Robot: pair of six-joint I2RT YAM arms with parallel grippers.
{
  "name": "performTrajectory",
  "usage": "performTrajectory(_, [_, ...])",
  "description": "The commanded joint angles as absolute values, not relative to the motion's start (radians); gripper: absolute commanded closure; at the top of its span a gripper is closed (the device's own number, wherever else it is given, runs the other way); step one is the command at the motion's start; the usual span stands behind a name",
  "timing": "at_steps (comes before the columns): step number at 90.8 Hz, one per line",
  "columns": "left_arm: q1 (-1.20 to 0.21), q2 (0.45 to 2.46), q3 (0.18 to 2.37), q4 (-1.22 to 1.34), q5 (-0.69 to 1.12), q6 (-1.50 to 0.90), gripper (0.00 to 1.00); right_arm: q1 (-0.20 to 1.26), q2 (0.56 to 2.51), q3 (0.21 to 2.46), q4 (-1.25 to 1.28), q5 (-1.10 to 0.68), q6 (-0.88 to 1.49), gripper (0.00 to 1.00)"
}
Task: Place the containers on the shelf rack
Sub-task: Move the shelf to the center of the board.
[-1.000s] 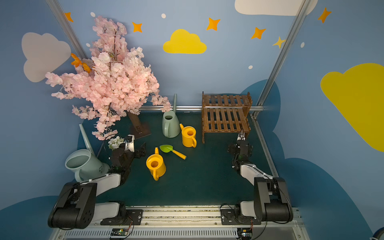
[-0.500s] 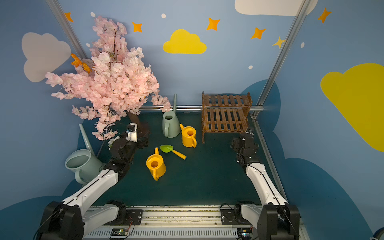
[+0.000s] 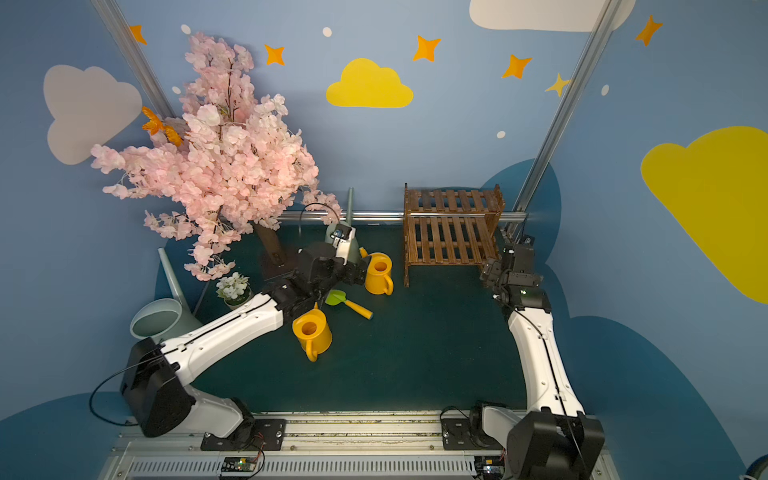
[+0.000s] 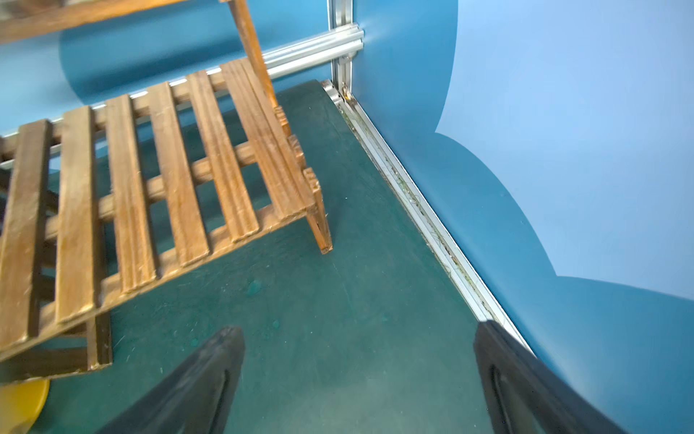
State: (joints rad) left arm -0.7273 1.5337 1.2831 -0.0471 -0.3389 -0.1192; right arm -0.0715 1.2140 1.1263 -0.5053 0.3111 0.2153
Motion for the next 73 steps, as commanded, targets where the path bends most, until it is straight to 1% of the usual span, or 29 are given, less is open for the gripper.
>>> performTrajectory(1, [-0.767,1.688,1.513,-0.299,-0.281,-0.275,0.02,-0.111,1.335,1.284,-0.727,0.181,0.178,0.12])
performTrajectory(4, [-0.774,1.755,1.585,-0.368,-0.266,-0.303,0.02,-0.116,1.379,1.335,-0.775,0.166,0.177,0.15])
performTrajectory(11, [-0.793,1.891,1.799,-0.525,-0.264,-0.364,0.02,-0.119,1.454,1.433,-0.855,0.145,0.163,0.17])
performTrajectory(26, [-0.813,2.134,2.179,-0.773,-0.293,-0.409,0.04,-0.137,1.562,1.522,-0.871,0.128,0.135,0.20])
performTrajectory(32, [-0.813,2.213,2.291,-0.833,-0.310,-0.419,0.09,-0.142,1.603,1.558,-0.873,0.127,0.122,0.21])
performTrajectory(42, [-0.812,2.298,2.409,-0.878,-0.342,-0.425,0.14,-0.152,1.673,1.617,-0.877,0.142,0.103,0.23])
performTrajectory(45, [-0.812,2.316,2.436,-0.880,-0.350,-0.428,0.16,-0.154,1.697,1.636,-0.886,0.139,0.099,0.25])
performTrajectory(50, [-0.809,2.350,2.480,-0.883,-0.347,-0.431,0.23,-0.156,1.744,1.684,-0.917,0.132,0.096,0.29])
performTrajectory(58, [-0.802,2.409,2.556,-0.903,-0.342,-0.441,0.33,-0.155,1.819,1.771,-0.984,0.094,0.078,0.30])
performTrajectory(70, [-0.779,2.462,2.611,-0.920,-0.335,-0.480,0.39,-0.155,1.899,1.839,-1.010,0.083,0.077,0.32])
performTrajectory(73, [-0.773,2.475,2.619,-0.916,-0.323,-0.486,0.43,-0.155,1.912,1.849,-1.009,0.082,0.076,0.32])
